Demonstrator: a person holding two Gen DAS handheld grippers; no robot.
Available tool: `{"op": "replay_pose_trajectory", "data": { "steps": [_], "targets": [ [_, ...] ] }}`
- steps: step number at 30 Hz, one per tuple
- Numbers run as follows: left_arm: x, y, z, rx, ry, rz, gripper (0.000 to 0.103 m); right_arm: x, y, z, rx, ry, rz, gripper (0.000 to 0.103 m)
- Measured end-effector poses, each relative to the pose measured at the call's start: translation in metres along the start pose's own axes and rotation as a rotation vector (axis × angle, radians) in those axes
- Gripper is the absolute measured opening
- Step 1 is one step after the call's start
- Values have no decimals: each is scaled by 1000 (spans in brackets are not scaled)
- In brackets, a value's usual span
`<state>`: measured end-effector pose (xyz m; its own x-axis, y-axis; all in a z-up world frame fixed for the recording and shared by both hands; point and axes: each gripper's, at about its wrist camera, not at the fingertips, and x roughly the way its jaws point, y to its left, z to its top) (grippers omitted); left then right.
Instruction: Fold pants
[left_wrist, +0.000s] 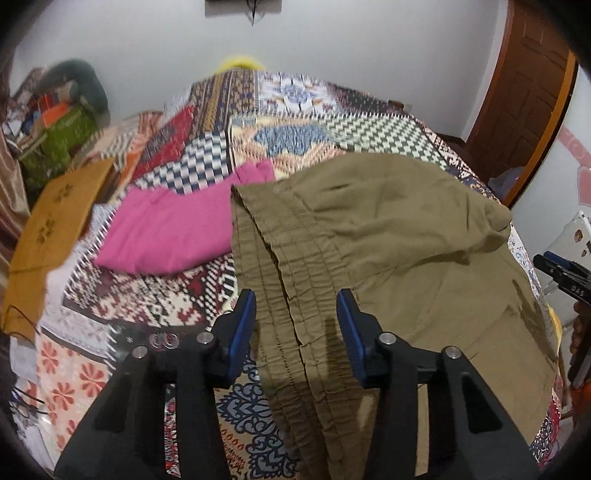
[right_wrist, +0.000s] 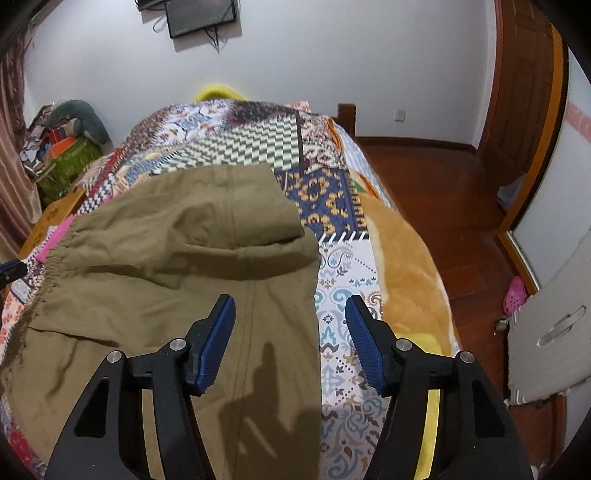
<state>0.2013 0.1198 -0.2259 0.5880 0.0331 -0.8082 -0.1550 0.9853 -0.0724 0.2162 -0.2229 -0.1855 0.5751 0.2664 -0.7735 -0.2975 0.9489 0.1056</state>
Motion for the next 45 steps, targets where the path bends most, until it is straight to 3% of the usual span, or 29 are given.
{"op": "replay_pose_trajectory", "data": {
  "steps": [5,8,12,14,15,19,23,37,41,44,45],
  "targets": [
    [21,-2,-4,-15,60,-70,43,24,-4,1,-7,54,14,58],
    [35,-6,-6,-14,88,-73,43,37,-7,-1,-8,93,18,58],
    [40,-1,-5,-39,94,-101,43,49,-8,-6,-28,132,13,56],
    [41,-1,-3,-34,91,-113,37,50,-7,-6,-46,135,8,55],
    [42,-1,-2,-28,91,-108,34,49,-8,-6,-50,134,6,51],
    [45,0,2,-22,85,-98,25,45,-11,-6,-50,137,28,17],
    [45,2,4,-18,87,-102,23,43,-11,-8,-41,137,43,9],
    [54,-4,21,42,107,-50,21,27,-7,-23,-11,174,63,7],
    [34,-5,27,76,56,-15,21,22,-5,-16,-9,170,54,7],
    [17,-1,39,78,10,-15,23,15,-5,-4,-12,136,57,17],
    [14,0,43,77,-1,-15,26,13,-4,2,-13,119,60,25]
  ]
}}
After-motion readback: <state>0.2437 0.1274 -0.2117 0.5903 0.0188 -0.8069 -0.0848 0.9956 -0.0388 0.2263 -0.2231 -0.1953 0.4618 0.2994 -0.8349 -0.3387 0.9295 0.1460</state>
